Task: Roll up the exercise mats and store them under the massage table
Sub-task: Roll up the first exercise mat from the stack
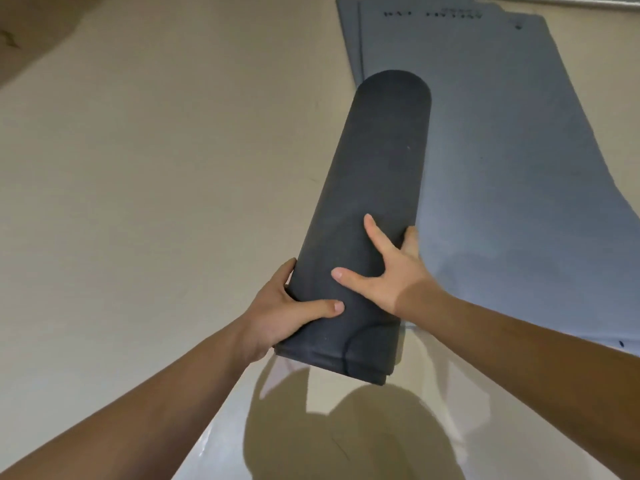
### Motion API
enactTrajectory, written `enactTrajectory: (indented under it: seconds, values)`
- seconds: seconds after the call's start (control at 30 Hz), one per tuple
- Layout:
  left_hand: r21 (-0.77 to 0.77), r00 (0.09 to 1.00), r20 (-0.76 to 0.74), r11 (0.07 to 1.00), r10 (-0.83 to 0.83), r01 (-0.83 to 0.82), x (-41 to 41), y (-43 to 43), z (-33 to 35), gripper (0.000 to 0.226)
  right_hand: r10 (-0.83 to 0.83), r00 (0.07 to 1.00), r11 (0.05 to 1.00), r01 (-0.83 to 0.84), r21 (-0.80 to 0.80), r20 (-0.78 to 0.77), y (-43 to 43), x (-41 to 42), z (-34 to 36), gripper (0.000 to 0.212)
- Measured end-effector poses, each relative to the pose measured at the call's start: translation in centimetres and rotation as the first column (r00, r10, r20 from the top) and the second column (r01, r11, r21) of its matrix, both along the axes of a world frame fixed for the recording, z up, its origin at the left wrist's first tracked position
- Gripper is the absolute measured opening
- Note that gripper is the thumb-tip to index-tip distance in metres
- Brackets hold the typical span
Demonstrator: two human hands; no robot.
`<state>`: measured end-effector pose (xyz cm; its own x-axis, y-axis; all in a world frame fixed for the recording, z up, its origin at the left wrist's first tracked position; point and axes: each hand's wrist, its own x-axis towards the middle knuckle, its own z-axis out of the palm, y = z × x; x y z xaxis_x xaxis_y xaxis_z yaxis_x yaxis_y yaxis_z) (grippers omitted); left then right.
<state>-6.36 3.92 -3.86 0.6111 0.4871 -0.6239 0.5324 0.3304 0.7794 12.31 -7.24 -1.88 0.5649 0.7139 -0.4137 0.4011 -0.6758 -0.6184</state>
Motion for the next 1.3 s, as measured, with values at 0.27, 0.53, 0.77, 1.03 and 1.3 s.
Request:
enactTrajectory:
  seconds: [0.27,0.53,0.77,1.03,1.3]
  values:
    - [0.048,0.970,-0.060,0.971,0.237,-0.234,-10.6,6.4,-1.1,0.117,0.340,0.940,0.929,-0.340,0.148,0.029,8.0,-4.2,-2.3,0.074]
    - [0.657,0.964,-0.203,0.754,0.170,0.006,-13.5,8.0,1.3,0.092,0.352,0.922,0.918,-0.373,0.135,0.160,13.3,-9.9,-1.4,0.063]
    - [0.682,0.869,-0.495,0.617,-0.007,0.393,-10.8,4.7,1.8,0.123,0.256,0.957,0.895,-0.287,0.341,0.133,12.4,-8.0,-3.8,0.066]
    - [0.513,0.984,-0.147,0.858,0.102,-0.012,-16.3,8.6,0.5,0.120,0.088,0.692,0.991,0.012,0.133,-0.717,11.6,-10.4,-4.1,0.111]
    - [0.551,0.970,-0.171,0.833,0.173,-0.051,-17.3,10.7,-0.8,0.105,0.070,0.702,0.968,0.124,0.218,-0.709,14.9,-14.9,-4.7,0.118]
